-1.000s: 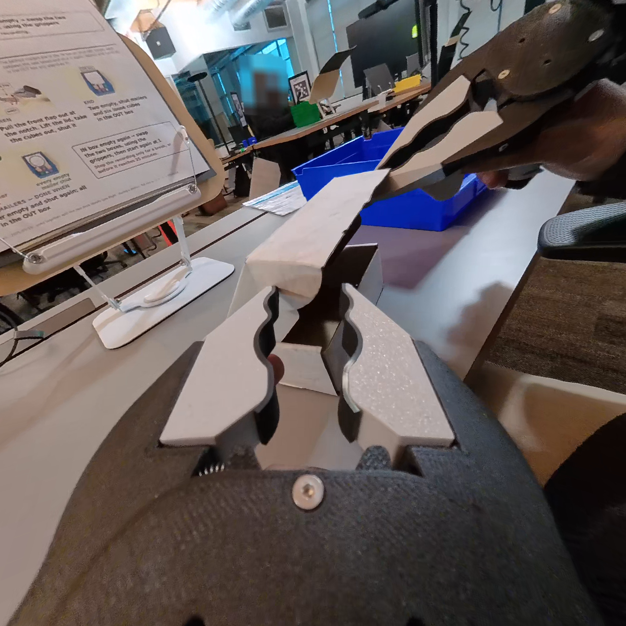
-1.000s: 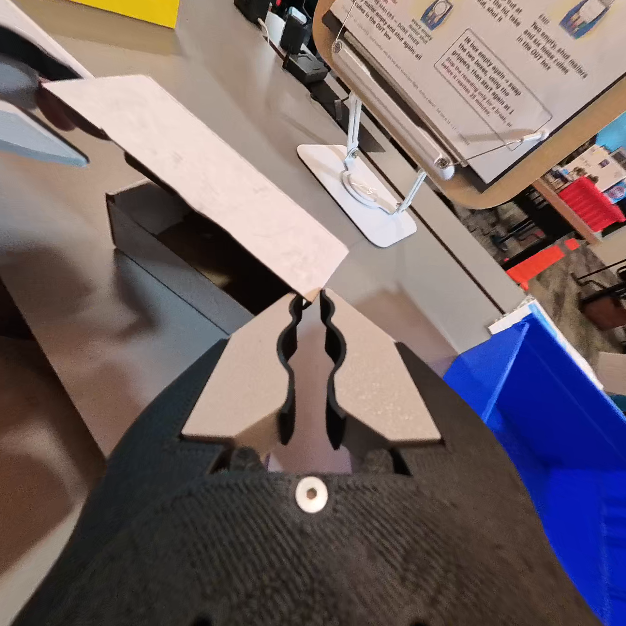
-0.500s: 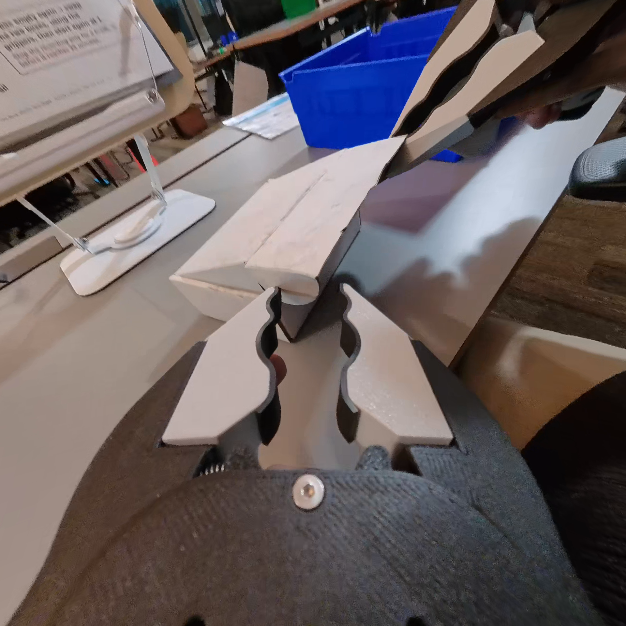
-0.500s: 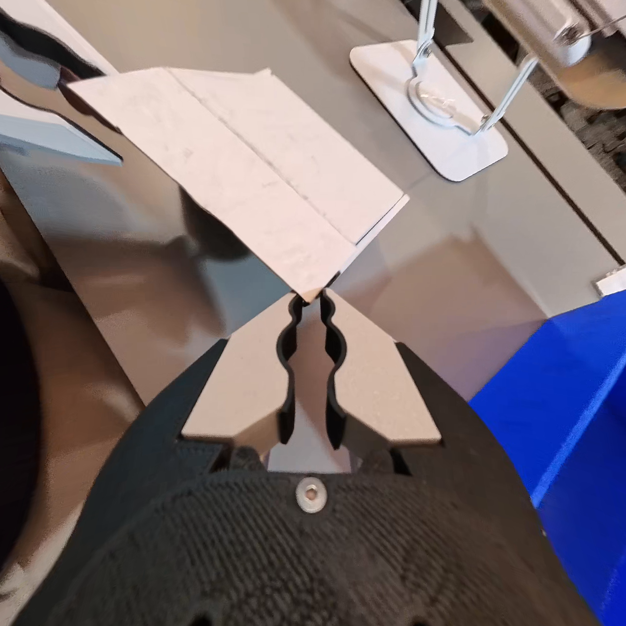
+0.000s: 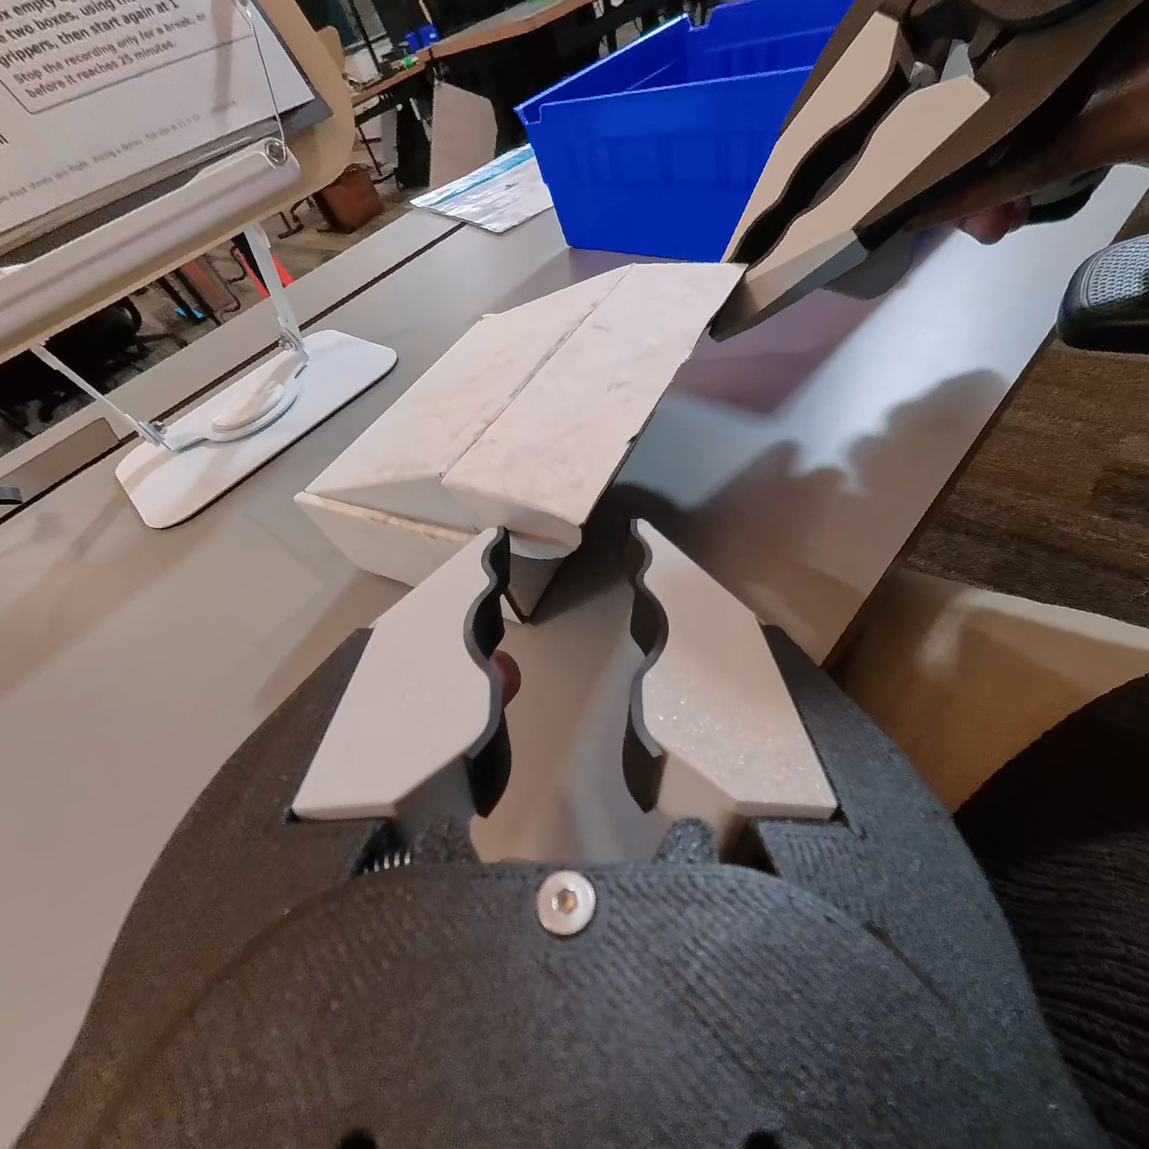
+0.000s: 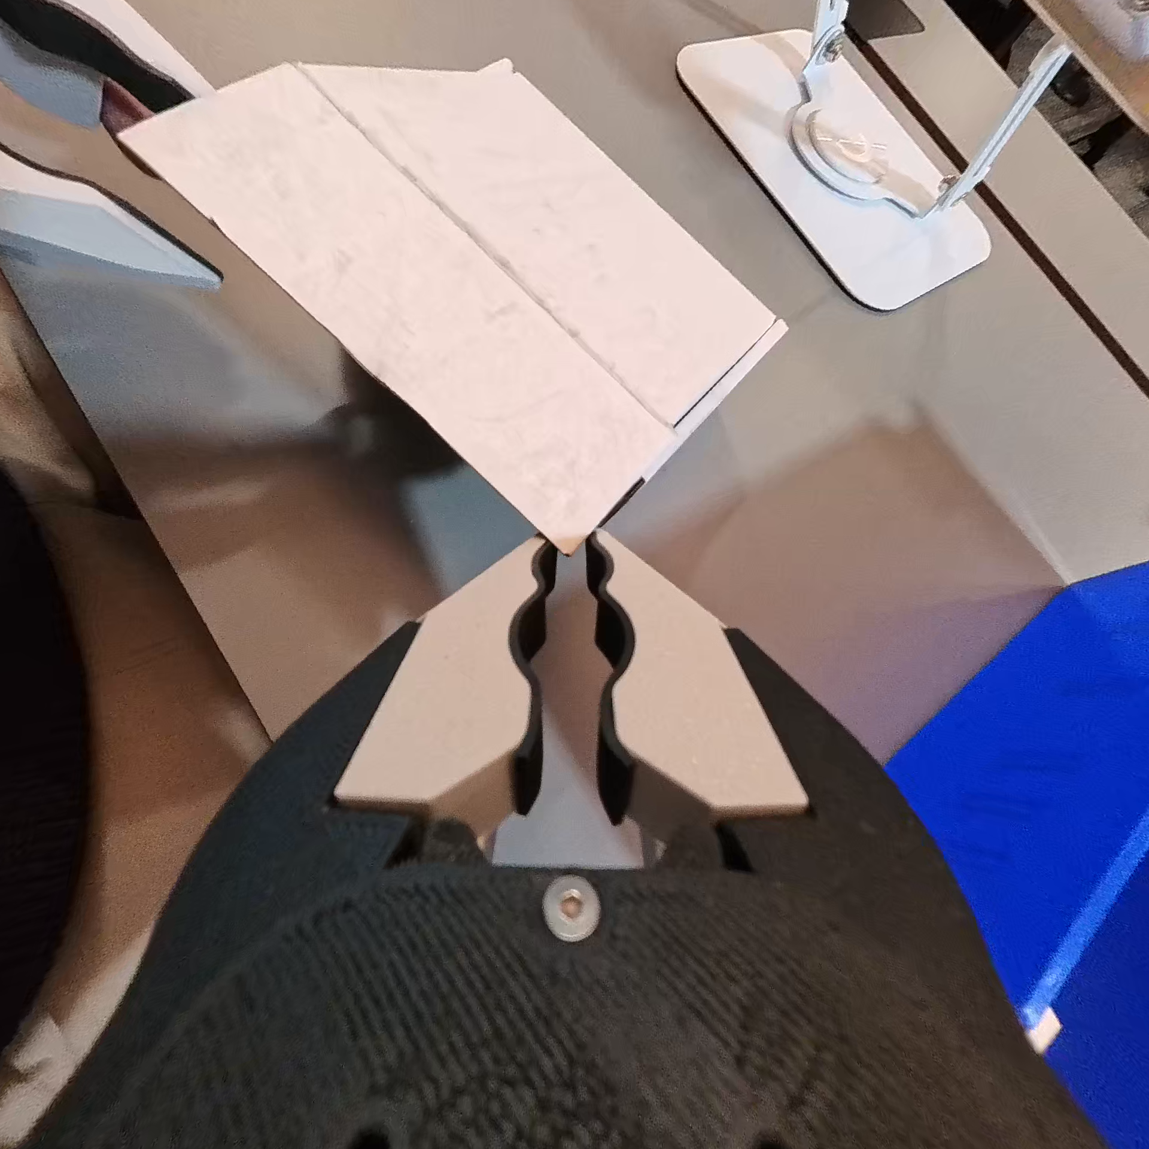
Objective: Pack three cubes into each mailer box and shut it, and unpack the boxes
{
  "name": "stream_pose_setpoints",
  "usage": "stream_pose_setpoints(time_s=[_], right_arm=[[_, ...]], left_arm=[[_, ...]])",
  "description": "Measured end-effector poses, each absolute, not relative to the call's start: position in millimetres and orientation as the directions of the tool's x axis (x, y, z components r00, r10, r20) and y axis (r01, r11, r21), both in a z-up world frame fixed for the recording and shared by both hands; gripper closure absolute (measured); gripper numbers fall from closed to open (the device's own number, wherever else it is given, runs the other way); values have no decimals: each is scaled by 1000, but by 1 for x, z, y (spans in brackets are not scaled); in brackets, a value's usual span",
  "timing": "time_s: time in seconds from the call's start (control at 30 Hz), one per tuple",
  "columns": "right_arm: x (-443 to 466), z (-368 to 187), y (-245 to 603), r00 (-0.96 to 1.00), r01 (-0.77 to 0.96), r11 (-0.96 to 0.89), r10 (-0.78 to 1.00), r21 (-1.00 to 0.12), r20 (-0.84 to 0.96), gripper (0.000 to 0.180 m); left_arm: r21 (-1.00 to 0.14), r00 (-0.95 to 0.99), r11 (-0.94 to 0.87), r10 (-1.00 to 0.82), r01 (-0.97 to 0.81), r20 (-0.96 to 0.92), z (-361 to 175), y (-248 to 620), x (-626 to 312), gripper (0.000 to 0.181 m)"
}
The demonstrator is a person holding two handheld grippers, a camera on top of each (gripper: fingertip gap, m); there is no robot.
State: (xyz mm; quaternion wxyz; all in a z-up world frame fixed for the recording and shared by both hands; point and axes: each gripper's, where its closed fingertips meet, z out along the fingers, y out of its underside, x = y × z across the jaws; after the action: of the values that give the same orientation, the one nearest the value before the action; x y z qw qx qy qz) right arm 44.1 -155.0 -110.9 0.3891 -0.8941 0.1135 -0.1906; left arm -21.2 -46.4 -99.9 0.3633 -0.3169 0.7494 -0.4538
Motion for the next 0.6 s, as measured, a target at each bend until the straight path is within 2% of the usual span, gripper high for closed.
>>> stream_pose_setpoints(time_s=[0.4, 0.6], right_arm=[[42, -112, -150, 897, -9, -685, -328, -729, 297, 175], [43, -112, -150, 895, -7, -686, -329, -728, 301, 175]], left_arm=[[-896, -454, 424, -830, -133, -325, -96, -36, -15, 147], [-857, -413, 496, -816, -138, -406, -102, -26, -10, 159]])
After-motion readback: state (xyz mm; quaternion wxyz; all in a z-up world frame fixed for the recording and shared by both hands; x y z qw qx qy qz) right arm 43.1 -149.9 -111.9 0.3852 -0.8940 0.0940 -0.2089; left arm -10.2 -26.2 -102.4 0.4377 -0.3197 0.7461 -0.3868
